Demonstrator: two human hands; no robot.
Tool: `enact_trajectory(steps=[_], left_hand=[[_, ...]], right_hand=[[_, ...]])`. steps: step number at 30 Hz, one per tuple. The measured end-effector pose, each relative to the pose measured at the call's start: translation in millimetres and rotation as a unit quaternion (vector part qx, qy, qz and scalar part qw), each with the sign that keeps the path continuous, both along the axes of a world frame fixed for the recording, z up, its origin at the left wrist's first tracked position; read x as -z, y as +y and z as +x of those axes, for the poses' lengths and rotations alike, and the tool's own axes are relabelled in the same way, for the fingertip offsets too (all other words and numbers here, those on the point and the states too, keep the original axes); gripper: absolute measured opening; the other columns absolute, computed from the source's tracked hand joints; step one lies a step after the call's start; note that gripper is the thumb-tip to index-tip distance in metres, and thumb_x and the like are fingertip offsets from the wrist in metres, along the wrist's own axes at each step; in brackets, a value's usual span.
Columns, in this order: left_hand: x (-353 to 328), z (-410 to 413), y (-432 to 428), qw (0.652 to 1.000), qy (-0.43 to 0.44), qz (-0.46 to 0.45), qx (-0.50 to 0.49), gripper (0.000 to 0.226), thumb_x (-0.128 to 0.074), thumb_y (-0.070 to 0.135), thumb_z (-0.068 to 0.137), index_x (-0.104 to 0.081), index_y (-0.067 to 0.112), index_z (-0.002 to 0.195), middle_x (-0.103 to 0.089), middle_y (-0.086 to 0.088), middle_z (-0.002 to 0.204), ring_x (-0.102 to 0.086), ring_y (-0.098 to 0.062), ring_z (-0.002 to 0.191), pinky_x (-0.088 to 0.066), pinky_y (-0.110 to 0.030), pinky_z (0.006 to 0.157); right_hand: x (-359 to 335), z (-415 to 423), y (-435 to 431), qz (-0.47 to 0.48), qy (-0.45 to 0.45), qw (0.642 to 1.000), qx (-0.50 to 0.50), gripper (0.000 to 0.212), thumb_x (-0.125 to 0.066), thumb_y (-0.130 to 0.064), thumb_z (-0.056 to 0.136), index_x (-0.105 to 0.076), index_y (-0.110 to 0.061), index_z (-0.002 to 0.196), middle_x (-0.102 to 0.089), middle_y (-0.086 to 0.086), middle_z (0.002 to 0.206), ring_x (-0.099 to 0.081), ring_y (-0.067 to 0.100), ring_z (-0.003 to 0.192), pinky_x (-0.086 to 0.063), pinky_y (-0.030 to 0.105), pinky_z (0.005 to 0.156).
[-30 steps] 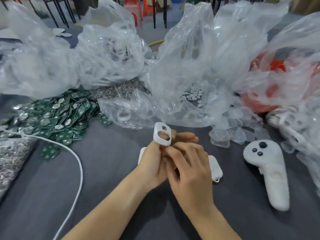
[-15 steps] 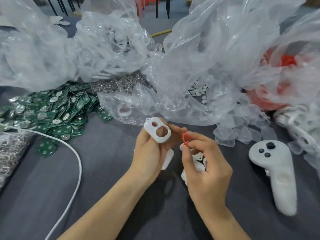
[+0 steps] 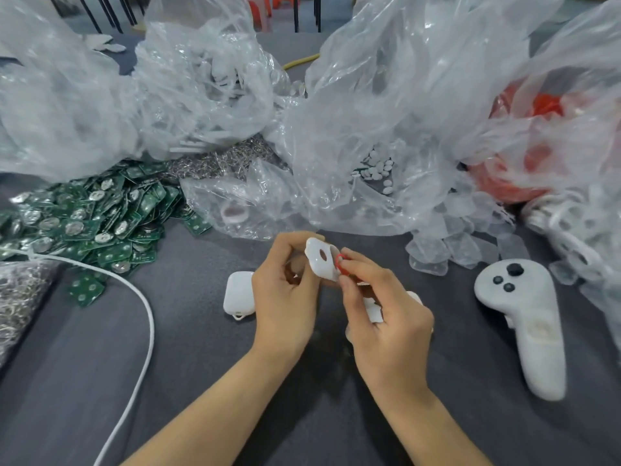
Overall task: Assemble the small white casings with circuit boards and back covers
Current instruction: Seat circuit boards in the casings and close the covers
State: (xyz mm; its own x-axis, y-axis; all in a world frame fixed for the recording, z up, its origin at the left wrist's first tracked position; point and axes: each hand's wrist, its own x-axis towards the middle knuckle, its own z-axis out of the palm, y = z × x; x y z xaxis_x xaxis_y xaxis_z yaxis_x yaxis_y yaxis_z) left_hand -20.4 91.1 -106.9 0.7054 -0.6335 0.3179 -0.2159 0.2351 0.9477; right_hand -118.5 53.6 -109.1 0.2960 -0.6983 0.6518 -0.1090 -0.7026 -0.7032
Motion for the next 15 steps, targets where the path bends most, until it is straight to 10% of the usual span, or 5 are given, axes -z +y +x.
enact_trajectory(steps=[6,10,15], left_hand=[[-1,1,1,0.999,-0.027,0.006,0.047,0.053,-0.052,-0.008,0.084,-0.063,0.041,0.099,-0.069,0.016,0.090,-0.065,0.000,0.079,-0.050,-0.014,0.070],[3,0,2,0.983,0.088,-0.043,0.154,0.055,-0.031,-0.012,0.081,-0.068,0.016,0.110,-0.070,-0.004,0.108,-0.067,-0.020,0.104,-0.055,-0.027,0.081],[0,-4,-1,0.990,0.100,-0.012,0.096,0.019,-0.049,0.009,0.096,-0.066,0.007,0.088,-0.069,0.000,0.083,-0.072,-0.016,0.078,-0.057,-0.024,0.066]], right_hand=[[3,0,-5,-0.034,0.020,0.999,0.024,0.021,-0.055,-0.011,0.090,-0.070,-0.002,0.102,-0.068,0.002,0.109,-0.068,0.014,0.092,-0.053,0.022,0.081],[2,-5,-12,-0.005,0.018,0.998,0.054,0.023,-0.052,-0.012,0.094,-0.067,-0.003,0.109,-0.070,0.005,0.098,-0.068,0.015,0.085,-0.054,0.025,0.074],[-7,-11,-15,0.054,-0.043,0.997,0.024,0.013,-0.047,-0.015,0.097,-0.051,-0.021,0.108,-0.068,-0.005,0.097,-0.066,-0.001,0.094,-0.050,0.012,0.078]])
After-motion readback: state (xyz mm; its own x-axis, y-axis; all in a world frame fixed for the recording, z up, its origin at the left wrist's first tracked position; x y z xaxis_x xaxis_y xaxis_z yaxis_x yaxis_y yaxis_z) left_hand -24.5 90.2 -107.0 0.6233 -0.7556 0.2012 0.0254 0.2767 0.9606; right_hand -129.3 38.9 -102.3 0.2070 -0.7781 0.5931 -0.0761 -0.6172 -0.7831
